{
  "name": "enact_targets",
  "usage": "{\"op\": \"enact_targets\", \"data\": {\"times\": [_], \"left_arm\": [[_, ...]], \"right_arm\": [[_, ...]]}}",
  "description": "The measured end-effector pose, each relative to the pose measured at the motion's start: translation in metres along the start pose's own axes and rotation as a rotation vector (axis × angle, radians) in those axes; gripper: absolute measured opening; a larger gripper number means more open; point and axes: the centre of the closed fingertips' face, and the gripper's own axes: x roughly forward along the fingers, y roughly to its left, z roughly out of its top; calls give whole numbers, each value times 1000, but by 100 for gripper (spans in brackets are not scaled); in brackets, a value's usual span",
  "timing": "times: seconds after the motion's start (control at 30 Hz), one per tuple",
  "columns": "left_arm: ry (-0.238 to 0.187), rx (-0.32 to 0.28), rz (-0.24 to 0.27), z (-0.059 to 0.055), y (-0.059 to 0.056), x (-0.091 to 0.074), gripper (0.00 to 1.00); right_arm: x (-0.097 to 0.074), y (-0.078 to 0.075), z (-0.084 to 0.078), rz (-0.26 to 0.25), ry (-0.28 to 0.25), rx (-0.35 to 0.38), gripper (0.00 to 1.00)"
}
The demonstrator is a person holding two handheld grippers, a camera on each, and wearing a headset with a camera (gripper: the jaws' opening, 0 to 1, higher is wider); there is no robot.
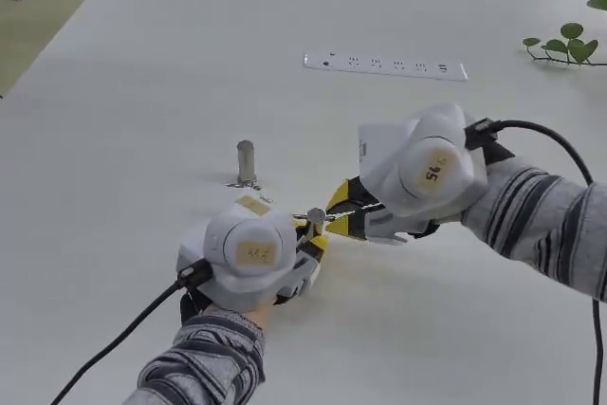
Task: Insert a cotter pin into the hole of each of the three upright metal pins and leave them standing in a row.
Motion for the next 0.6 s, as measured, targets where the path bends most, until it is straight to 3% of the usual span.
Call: {"op": "enact_targets", "data": {"times": [0.6], "left_arm": [[3,20,2,0,0,1,10]], "right_arm": [[-3,0,-1,3,-11,42,0]]}}
